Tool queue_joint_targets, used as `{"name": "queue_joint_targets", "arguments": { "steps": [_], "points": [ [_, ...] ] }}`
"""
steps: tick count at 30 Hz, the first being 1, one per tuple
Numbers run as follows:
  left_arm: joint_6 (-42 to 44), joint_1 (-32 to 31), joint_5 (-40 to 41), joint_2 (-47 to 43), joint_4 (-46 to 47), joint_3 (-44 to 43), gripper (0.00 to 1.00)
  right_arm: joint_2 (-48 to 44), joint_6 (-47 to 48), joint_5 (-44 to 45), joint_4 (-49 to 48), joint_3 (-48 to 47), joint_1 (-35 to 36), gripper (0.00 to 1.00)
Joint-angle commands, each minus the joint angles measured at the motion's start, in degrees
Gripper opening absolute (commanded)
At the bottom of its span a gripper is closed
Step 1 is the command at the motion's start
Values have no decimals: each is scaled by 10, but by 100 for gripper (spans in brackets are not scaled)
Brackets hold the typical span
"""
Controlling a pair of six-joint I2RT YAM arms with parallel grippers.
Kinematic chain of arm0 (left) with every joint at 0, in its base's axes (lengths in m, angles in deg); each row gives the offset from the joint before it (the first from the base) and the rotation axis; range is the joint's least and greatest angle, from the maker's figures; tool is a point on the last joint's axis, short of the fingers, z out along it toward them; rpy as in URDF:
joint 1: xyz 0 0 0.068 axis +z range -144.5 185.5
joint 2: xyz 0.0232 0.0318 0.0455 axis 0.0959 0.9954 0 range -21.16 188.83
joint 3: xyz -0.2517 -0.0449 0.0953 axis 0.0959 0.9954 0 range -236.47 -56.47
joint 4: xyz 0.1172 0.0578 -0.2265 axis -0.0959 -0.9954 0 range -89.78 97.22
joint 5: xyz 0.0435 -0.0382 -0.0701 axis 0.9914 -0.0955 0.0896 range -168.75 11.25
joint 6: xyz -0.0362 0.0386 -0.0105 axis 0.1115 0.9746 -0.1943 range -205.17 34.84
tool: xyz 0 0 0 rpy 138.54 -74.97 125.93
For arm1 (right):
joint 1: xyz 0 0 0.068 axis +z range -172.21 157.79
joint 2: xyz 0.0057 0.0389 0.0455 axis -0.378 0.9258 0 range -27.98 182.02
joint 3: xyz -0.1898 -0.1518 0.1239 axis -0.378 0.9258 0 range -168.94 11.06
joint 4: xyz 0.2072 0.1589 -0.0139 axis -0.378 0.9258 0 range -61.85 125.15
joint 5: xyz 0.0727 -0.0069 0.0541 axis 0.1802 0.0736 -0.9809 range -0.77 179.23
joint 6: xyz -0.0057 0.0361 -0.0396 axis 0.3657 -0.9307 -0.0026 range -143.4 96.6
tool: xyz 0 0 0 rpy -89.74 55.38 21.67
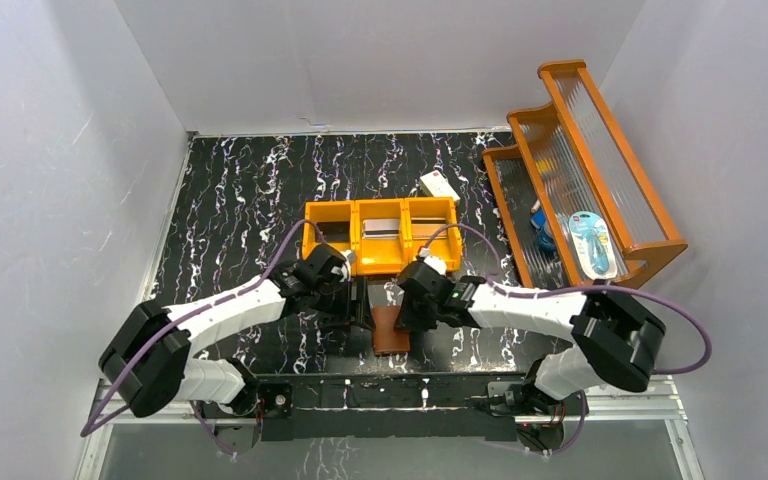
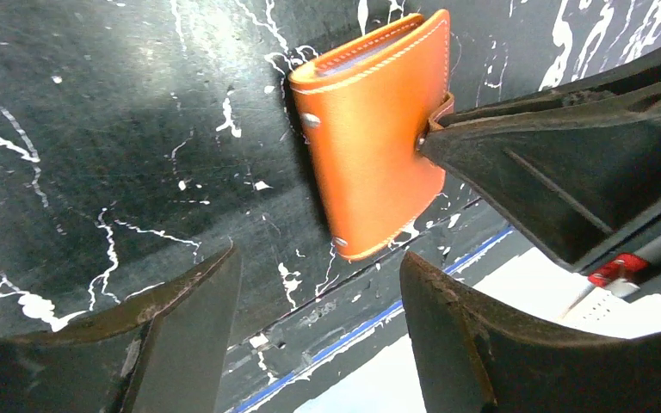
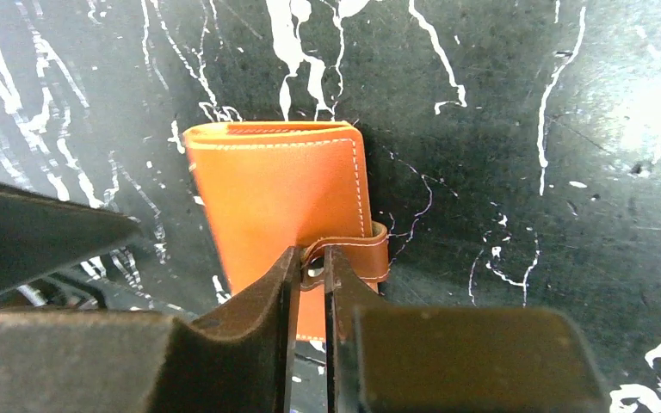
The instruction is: Take the credit cards out of the card holder
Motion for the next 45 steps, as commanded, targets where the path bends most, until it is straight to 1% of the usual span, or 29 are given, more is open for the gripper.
{"name": "queue_joint_targets", "arguments": {
  "steps": [1,6,9,11,14,16,20,23,28,36,40,45],
  "points": [
    [-5,-33,27,28,-5,-34,65,-40,-23,-69,-95,70,-23,6],
    [-12,-63,26,71,8,-73,66,-87,-43,-114,-161,133,-58,6],
    [-3,-73,29,104,4,-86,65,-107,-50,-118,-169,154,-65,7],
    [-8,-77,35,119,0,-83,64,-115,-45,-106,-146,150,-66,7],
    [-15,-85,45,130,-1,-74,63,-127,-29,-92,-107,138,-67,13],
    [-16,-87,51,133,-3,-70,63,-136,-20,-78,-80,130,-68,14],
    [-8,-88,58,138,-15,-72,63,-140,-9,-31,-3,99,-68,27],
    [-6,-89,61,140,-21,-77,63,-128,5,-28,25,77,-68,30],
    [-3,-90,60,144,-26,-84,63,-97,16,-17,69,50,-68,32],
    [2,-90,63,143,-35,-93,63,-75,31,-24,58,39,-68,30],
    [3,-89,63,146,-35,-95,63,-59,41,-54,23,47,-68,29],
    [2,-90,63,145,-35,-95,63,-49,45,-68,-27,62,-71,27]
  ]
}}
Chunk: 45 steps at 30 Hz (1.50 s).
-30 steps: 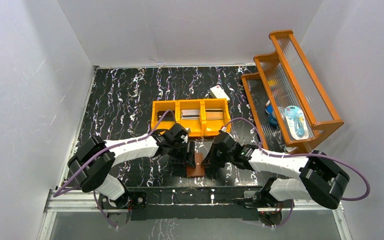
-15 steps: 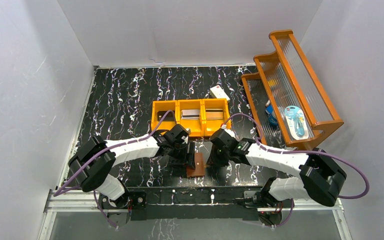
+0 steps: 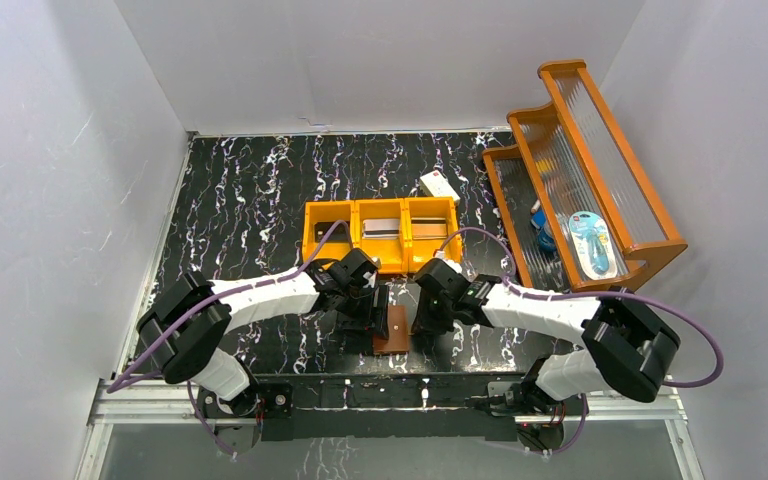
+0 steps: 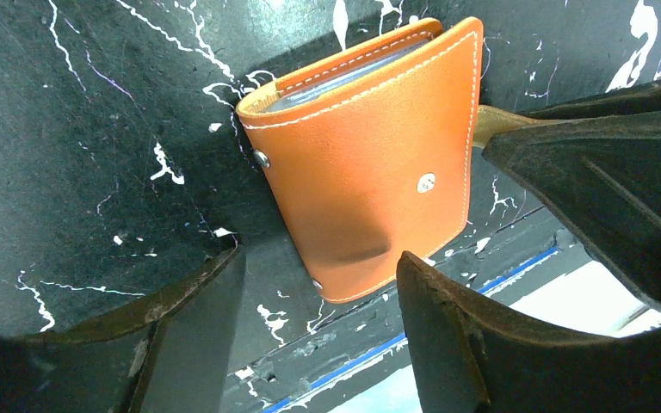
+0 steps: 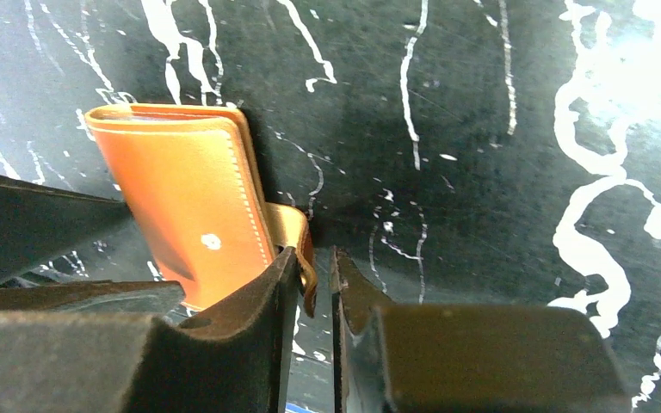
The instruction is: Take the credit cards out of the card holder
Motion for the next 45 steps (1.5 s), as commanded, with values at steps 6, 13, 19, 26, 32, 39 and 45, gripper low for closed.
{"name": "queue_joint_targets", "arguments": {
  "steps": [6,13,19,26,32,39,45],
  "points": [
    [0,-3,34,-18,-35,-14,63,12,25,-27,-58,-4,-11,17],
    [-26,-2,145,-82,-88,-23,68,-18,57,-31,-13,-38,-11,0],
    [-40,75,163,-190,-131,-12,72,-75,60,-90,-54,-42,-11,0],
    [-37,183,177,-310,-186,-5,89,-54,29,-150,-88,-88,-9,3],
    [-46,185,253,-350,-254,-22,94,3,12,-193,-147,-116,0,3],
    [-47,185,232,-361,-269,-22,96,82,14,-219,-159,-152,9,5],
    [-49,185,199,-344,-248,-14,96,17,28,-149,-124,-135,7,5]
  ]
}}
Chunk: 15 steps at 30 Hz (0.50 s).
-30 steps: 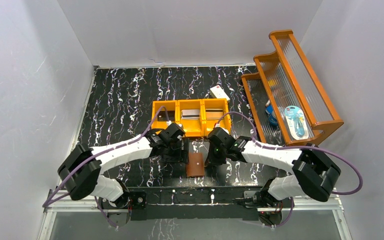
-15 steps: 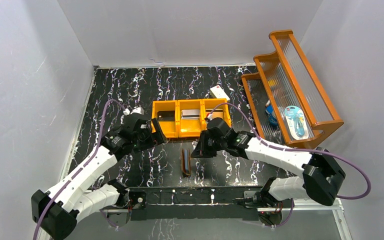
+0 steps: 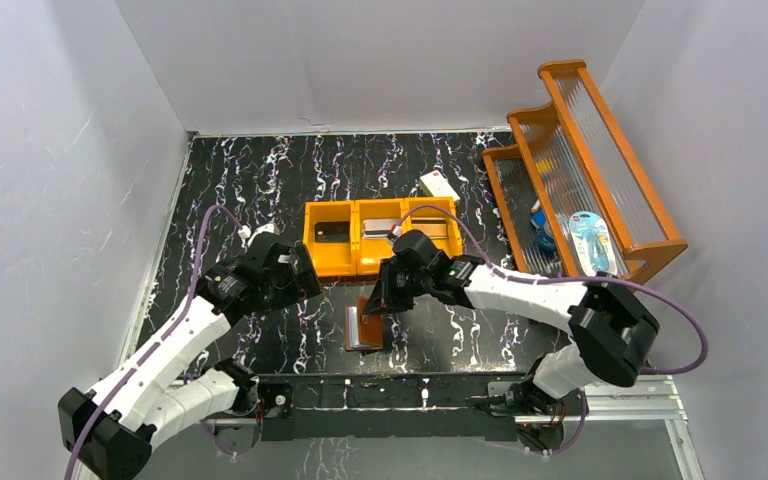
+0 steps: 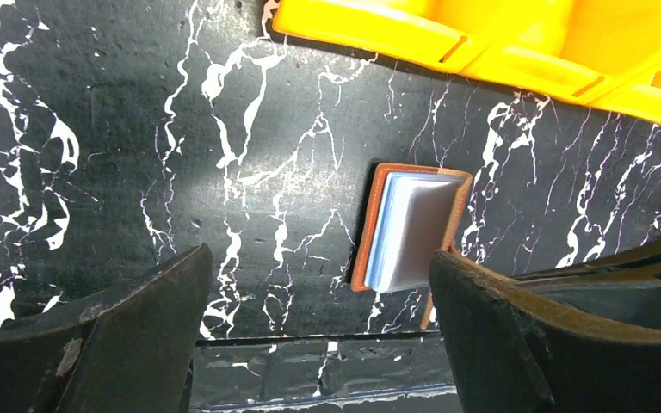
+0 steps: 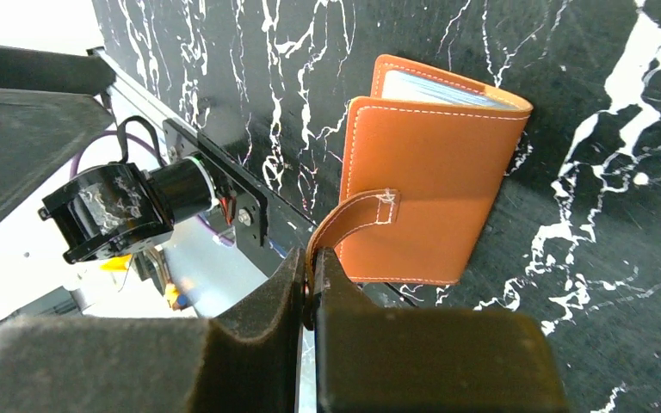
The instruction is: Take the credit cards out of the card holder
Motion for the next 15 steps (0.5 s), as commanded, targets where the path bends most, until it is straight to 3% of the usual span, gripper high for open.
{"name": "queue_joint_targets", "arguments": {
  "steps": [1,6,10,15],
  "points": [
    [-1,2,-40,10,14,-7,95,-72,8,65,16,7,-4,4],
    [16,2,-118,46,68,-3,91,-127,-36,133,56,118,-46,4],
    [16,-3,-208,105,123,-17,85,-162,-62,119,-6,206,-55,5],
    [26,-45,-228,157,161,-36,82,-161,-53,108,-29,224,-57,6]
  ]
}}
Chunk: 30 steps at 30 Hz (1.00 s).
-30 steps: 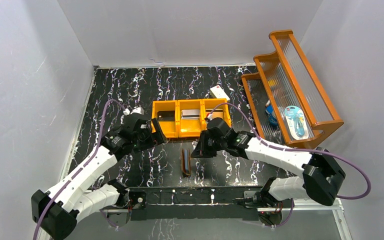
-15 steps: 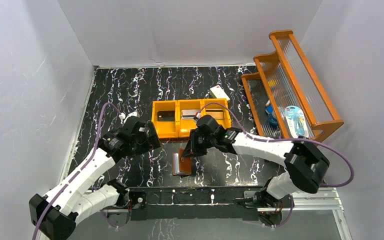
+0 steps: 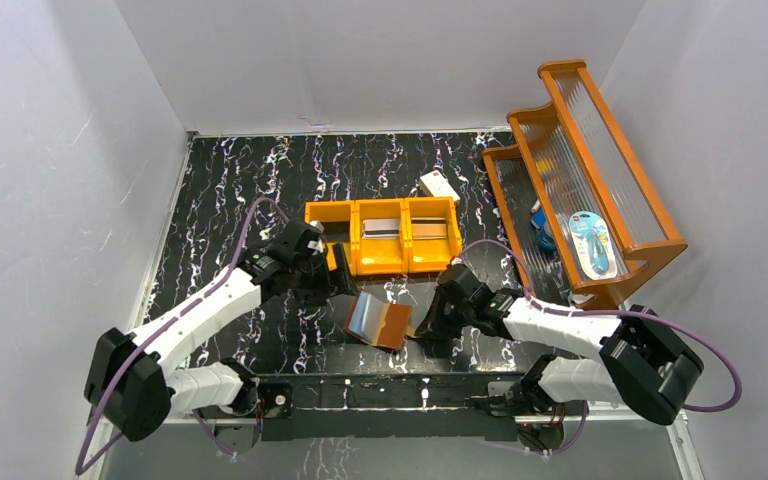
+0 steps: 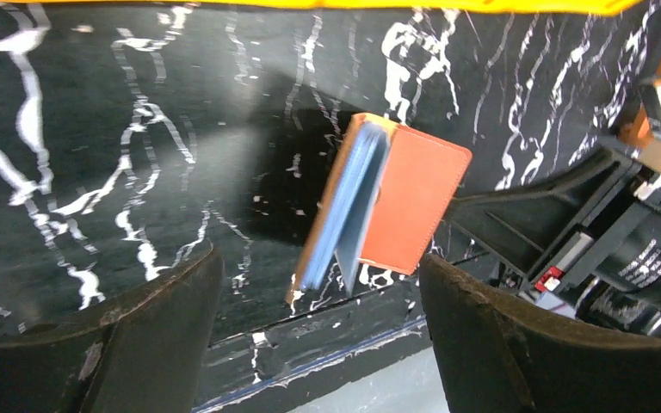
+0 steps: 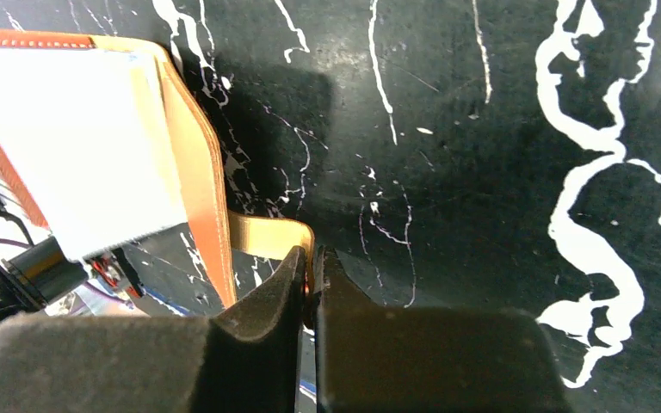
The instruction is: Take the credit cards out of the card holder
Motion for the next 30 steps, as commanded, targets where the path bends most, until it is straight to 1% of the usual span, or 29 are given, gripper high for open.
{"name": "queue_joint_targets", "arguments": {
  "steps": [1,3,7,11,15,19,22,30],
  "points": [
    [15,-36,-62,27,50,-30,81,-3,-1,8,-32,-17,0,6],
    [19,-49,-67,45,51,-34,80,8,4,12,-20,-25,0,6],
    [21,-77,-51,62,51,-38,78,19,8,6,-20,-33,0,6],
    [13,-83,-19,52,45,-37,77,24,13,-2,-35,-42,0,6],
    [13,-83,-2,35,43,-31,77,44,25,0,-24,-56,0,6],
    [16,-85,-9,37,41,-28,77,71,31,7,0,-65,0,6],
    [21,-87,-15,45,42,-27,77,79,33,7,0,-63,0,6],
    [28,-101,-34,94,44,-25,78,86,48,4,5,-74,-2,6]
  ]
}}
